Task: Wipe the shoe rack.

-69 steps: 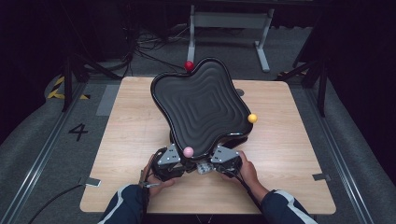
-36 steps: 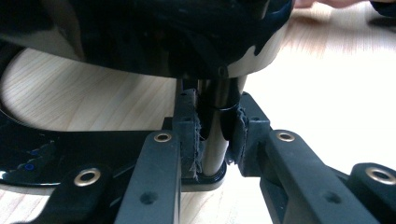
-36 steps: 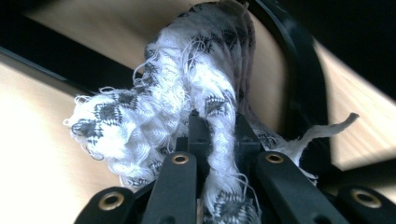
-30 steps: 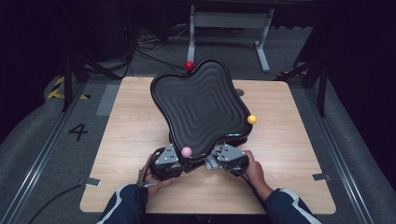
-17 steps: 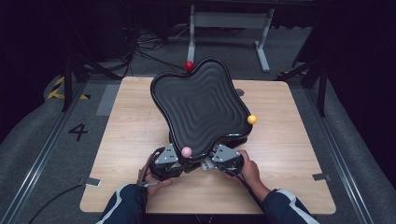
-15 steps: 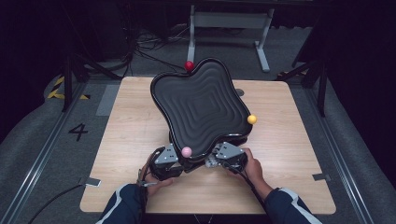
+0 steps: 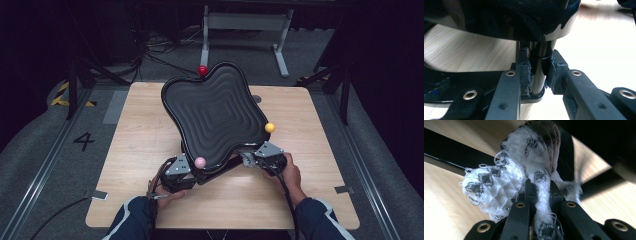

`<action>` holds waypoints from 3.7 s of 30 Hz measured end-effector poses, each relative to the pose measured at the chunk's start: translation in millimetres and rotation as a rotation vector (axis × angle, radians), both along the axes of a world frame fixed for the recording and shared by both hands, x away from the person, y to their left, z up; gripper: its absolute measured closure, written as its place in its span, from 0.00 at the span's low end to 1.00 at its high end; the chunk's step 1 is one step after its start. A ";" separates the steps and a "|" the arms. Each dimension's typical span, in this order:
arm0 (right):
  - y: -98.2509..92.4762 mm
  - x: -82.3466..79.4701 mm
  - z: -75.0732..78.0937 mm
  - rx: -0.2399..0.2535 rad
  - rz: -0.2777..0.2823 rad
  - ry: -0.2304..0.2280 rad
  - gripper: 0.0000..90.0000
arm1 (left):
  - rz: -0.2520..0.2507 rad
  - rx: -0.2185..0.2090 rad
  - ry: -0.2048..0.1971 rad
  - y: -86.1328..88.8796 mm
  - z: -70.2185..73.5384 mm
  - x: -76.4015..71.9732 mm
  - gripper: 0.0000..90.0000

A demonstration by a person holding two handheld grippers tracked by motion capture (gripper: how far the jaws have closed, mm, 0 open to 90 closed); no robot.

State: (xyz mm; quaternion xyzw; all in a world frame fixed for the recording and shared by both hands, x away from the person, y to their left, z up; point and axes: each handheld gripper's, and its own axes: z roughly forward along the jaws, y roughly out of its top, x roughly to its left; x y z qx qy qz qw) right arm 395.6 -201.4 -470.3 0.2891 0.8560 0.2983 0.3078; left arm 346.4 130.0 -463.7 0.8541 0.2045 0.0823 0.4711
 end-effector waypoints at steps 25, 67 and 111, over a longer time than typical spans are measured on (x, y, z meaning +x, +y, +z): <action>45.8 -23.4 -0.5 0.017 0.151 0.013 0.91 | 0.006 -0.005 0.006 -1.9 -0.3 0.3 0.82; -8.4 3.0 -1.3 0.017 -0.017 0.048 0.91 | 0.007 0.001 -0.001 -3.1 -0.3 0.3 0.82; 99.3 -53.9 -1.2 0.025 0.329 0.046 0.91 | 0.010 -0.006 0.006 -4.1 -1.0 0.8 0.82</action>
